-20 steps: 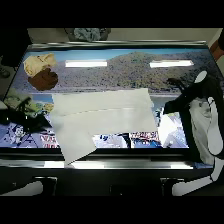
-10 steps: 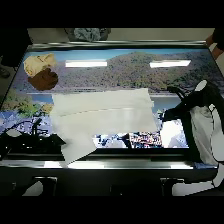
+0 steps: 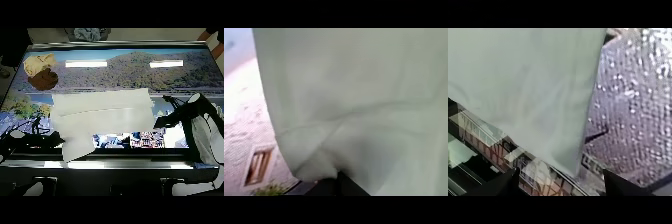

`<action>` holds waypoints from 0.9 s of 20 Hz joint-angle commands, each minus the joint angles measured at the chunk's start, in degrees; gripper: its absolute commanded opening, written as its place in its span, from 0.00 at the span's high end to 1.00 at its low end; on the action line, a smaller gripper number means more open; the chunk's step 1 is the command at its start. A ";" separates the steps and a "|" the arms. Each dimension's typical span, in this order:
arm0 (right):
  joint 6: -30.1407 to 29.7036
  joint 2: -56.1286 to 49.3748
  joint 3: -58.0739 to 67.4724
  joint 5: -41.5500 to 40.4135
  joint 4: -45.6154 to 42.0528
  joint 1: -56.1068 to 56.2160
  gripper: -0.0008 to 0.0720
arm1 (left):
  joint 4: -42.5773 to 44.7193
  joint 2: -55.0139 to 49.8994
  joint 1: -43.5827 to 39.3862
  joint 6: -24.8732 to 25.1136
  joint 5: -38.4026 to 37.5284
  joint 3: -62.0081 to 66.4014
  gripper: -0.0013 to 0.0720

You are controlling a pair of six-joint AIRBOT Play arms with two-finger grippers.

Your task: Fold the shirts.

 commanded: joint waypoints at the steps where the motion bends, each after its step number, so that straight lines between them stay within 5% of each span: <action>1: 1.62 -0.02 -3.87 -4.42 3.87 0.09 0.18 | 0.37 0.26 -0.04 0.26 0.63 0.15 0.94; 5: 2.80 -1.42 -4.48 -4.81 4.63 0.09 0.51 | 0.35 0.28 -0.04 0.22 1.01 0.57 0.94; 6: 2.89 -1.57 -4.48 -5.31 4.85 0.09 0.77 | 0.35 0.28 -0.02 0.22 1.01 0.74 0.94; 7: 3.58 -1.49 -4.46 -6.14 5.01 0.07 0.92 | 0.35 0.28 -0.02 0.24 0.98 1.07 0.94; 11: -1.66 2.01 -2.12 -6.45 6.43 0.07 0.92 | 0.35 3.43 -0.02 1.88 -0.44 5.92 0.95; 15: -1.79 4.98 6.82 -6.54 7.50 0.09 0.92 | 0.11 8.24 -0.04 1.01 -4.26 14.86 0.95; 18: 0.46 3.04 14.16 -11.34 7.17 0.81 0.92 | 0.09 5.11 -0.04 -1.90 0.11 21.57 0.95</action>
